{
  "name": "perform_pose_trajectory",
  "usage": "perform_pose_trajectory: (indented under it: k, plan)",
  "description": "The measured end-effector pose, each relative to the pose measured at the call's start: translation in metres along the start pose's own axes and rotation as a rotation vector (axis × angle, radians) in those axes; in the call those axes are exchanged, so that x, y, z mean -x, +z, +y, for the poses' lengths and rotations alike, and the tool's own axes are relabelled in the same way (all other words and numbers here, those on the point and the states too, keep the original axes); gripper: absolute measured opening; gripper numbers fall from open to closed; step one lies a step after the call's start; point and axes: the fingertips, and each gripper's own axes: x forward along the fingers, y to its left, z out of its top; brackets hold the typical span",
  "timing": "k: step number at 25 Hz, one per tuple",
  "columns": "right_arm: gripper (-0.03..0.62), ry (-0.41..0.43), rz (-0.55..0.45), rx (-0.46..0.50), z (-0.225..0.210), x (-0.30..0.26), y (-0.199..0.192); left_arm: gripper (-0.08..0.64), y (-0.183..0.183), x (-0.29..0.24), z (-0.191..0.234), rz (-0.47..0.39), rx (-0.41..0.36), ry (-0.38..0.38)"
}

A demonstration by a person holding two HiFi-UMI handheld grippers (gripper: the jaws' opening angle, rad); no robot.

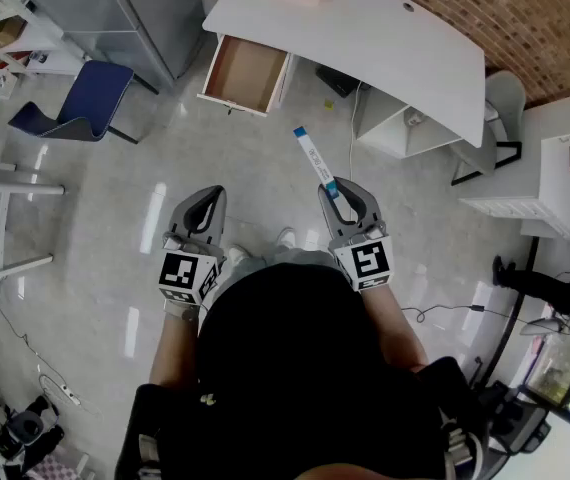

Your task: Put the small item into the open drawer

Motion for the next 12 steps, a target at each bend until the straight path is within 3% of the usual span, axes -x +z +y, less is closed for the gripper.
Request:
perform_pose_trajectory:
  k: [12]
  plan:
    - [0.095,0.018,-0.022,-0.016,-0.037,-0.003,-0.008,0.003,0.000,-0.040,-0.016,0.024,0.000,0.011]
